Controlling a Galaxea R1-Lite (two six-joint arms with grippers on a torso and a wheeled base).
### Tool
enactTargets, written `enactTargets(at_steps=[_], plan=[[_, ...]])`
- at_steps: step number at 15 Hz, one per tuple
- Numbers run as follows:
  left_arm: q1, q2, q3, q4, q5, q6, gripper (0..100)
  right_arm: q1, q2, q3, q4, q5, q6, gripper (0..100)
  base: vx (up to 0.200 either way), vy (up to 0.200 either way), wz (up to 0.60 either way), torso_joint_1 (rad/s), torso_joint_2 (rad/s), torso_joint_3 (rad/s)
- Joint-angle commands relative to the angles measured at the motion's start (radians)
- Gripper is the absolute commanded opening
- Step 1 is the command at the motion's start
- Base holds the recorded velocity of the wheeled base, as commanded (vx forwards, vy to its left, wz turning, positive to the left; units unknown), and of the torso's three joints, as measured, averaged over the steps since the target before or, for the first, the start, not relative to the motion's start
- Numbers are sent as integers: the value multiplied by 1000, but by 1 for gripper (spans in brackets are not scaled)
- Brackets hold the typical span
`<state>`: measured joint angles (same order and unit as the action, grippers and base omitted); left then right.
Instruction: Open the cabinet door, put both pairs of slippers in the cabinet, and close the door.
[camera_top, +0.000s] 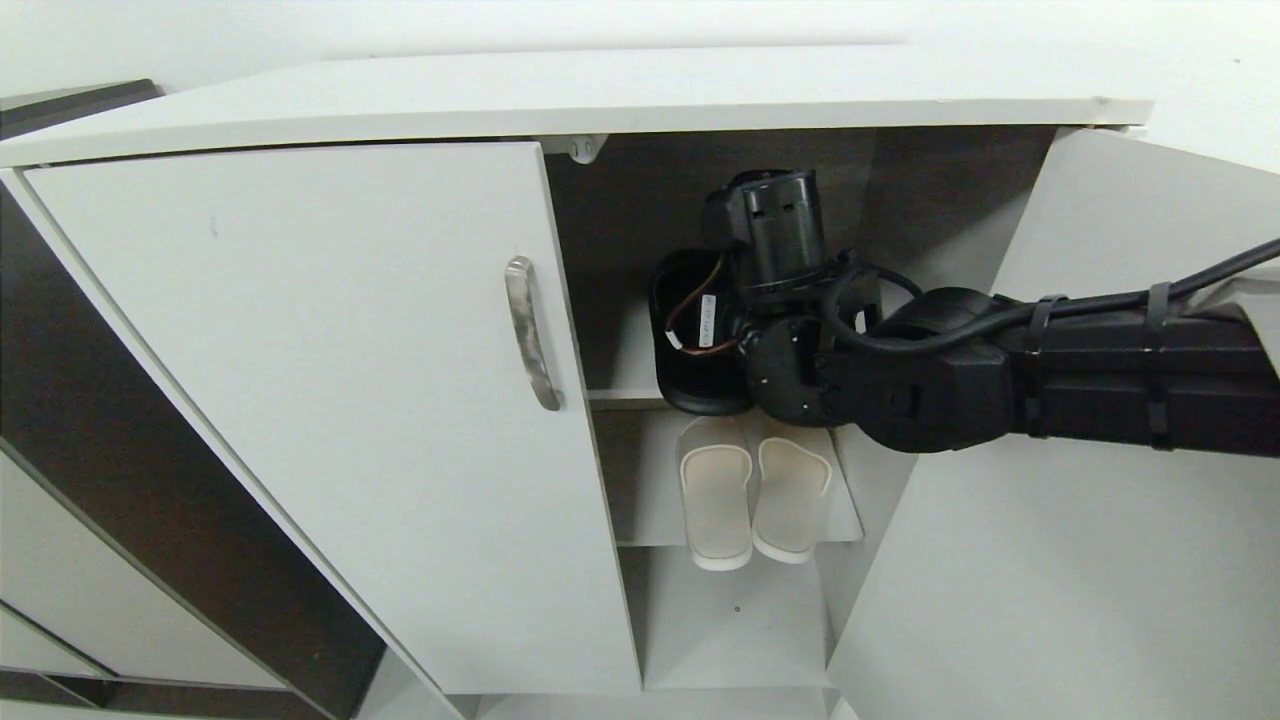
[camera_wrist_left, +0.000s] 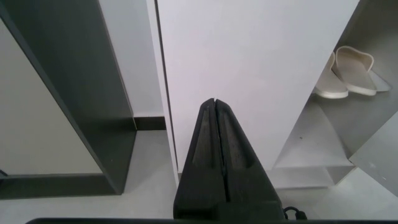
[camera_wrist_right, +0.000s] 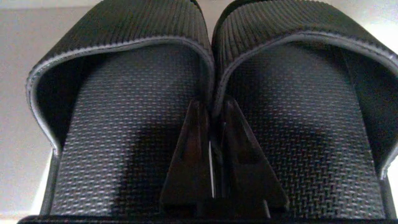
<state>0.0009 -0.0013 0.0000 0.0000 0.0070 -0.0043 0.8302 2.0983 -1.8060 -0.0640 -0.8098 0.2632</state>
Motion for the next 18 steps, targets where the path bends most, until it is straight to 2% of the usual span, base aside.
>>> enactTargets(at_steps=[1, 10, 11, 18], plan=[[1, 1, -2, 0, 1, 0, 0, -8, 25, -15, 0, 0, 1, 0, 0, 0, 0, 0, 0, 0], [1, 1, 0, 0, 1, 0, 0, -25, 48, -18, 0, 9, 2, 0, 0, 0, 0, 0, 0, 0], [1, 1, 0, 0, 1, 0, 0, -25, 48, -18, 0, 9, 1, 100, 0, 0, 0, 0, 0, 0], [1, 1, 0, 0, 1, 0, 0, 1, -17, 31, 27, 3, 2, 100, 0, 0, 0, 0, 0, 0]])
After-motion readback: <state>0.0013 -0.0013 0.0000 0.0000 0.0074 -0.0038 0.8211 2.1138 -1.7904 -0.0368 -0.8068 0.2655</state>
